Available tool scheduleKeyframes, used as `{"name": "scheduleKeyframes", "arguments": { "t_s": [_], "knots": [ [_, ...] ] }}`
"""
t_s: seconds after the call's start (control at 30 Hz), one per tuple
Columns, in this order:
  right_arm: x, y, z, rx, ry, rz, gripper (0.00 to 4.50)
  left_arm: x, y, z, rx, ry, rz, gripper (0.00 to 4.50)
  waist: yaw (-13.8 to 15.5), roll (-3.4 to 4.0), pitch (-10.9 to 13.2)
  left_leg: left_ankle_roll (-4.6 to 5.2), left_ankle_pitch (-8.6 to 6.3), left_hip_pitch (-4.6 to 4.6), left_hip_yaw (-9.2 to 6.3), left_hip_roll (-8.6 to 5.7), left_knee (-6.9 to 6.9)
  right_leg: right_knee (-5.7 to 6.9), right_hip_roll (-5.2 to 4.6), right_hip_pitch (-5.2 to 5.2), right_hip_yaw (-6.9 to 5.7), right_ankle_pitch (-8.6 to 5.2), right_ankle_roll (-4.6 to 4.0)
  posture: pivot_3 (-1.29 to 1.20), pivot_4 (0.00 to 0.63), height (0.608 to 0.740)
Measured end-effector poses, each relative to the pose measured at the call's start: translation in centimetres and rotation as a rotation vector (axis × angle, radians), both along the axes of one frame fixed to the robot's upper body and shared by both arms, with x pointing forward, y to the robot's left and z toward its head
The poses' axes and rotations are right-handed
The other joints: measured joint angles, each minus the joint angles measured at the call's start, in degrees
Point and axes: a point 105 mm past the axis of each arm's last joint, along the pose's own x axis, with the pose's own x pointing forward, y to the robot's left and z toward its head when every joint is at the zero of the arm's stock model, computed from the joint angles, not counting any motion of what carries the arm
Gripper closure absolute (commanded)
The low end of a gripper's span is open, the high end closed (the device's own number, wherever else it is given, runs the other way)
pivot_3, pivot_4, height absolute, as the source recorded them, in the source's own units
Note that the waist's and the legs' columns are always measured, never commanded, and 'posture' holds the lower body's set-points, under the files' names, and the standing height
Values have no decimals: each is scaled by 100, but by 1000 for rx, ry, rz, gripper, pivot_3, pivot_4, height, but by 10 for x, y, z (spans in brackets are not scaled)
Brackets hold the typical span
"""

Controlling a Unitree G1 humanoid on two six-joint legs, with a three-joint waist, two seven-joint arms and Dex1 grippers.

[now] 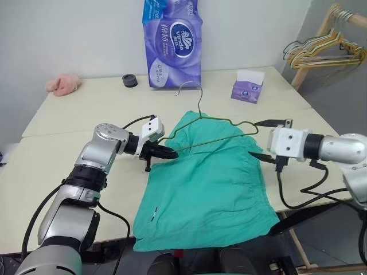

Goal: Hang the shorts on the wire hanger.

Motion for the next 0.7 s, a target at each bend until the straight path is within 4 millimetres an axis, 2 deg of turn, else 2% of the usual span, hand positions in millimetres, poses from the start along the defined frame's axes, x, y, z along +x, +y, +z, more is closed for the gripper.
{"name": "scheduleKeyframes", "arguments": {
  "t_s": [0.13, 0.33, 0.5, 0.6, 0.7],
  "knots": [
    [6, 1, 10, 61, 89, -52, 134, -6, -5, -1, 50, -57, -66, 4500, 3, 0, 0, -1, 1, 2, -8, 6, 0, 1, 0, 0, -4, 4, -7, -197, 73, 740],
    [-1, 18, -24, 47, 385, -35, 134, -8, -13, 7, 50, -105, -108, 4500, 4, 0, 0, -1, 0, -9, -8, 4, 0, -6, -2, -6, -6, 4, -6, -191, 73, 740],
    [0, 37, -27, 57, 461, -11, 134, -11, -18, 12, 53, -138, -133, 4500, 1, 0, 0, -1, 0, -8, -13, 5, 0, -2, -3, -7, -8, 4, -6, -177, 73, 740],
    [2, 39, -32, 67, 509, -30, 134, -13, -18, 12, 57, -146, -137, 4500, 11, 0, 0, -2, 0, -8, -17, 5, 0, -2, -3, -6, -11, 4, -6, -172, 72, 740],
    [2, 41, -37, 61, 546, -39, 747, -14, -16, 9, 63, -140, -130, 4500, 16, 0, 0, -2, 0, -10, -19, 5, 0, -3, -4, -8, -12, 4, -6, -169, 71, 740]
  ]
}}
